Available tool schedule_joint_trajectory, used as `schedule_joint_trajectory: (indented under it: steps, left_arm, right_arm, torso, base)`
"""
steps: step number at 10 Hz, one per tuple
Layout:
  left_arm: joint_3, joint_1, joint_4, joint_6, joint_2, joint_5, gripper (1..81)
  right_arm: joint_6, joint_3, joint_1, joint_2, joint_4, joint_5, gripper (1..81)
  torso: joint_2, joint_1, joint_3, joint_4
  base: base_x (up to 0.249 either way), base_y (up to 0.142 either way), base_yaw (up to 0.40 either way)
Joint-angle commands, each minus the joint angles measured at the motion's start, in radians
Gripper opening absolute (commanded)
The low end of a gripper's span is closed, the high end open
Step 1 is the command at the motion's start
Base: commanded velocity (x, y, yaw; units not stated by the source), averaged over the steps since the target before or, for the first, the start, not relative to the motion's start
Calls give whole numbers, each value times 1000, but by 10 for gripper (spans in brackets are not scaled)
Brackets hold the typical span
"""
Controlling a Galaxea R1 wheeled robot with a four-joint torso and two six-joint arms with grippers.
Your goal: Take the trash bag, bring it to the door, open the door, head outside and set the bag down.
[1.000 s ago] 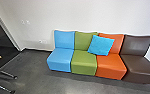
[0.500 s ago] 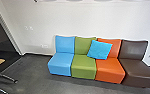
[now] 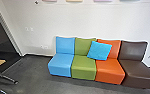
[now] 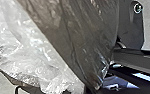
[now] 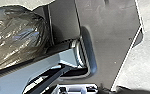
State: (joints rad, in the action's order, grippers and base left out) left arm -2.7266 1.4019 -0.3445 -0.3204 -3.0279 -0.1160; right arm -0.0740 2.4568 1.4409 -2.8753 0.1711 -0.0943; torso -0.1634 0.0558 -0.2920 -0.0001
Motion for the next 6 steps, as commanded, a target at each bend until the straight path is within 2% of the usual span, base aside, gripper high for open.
schedule_joint_trajectory:
  steps: [1,3,4,6]
  left_arm:
    - [-10,-34,1,-5,-3,-56,10]
    - [-13,-36,1,-6,-8,-56,10]
    - [-15,-36,1,-6,-11,-56,10]
    - [-15,-34,2,-6,-13,-56,10]
  right_arm:
    - [3,16,-36,-4,-5,-61,811]
    - [3,28,-35,-14,-5,-61,811]
    - [3,28,-35,-15,-5,-61,811]
    - [3,30,-35,-17,-5,-61,811]
  torso:
    - [0,0,44,0]
    - [0,0,59,0]
    - [0,-1,43,0]
    - [0,-1,52,0]
  base:
    - [0,0,0]
    - [0,0,0]
    - [0,0,0]
    - [0,0,0]
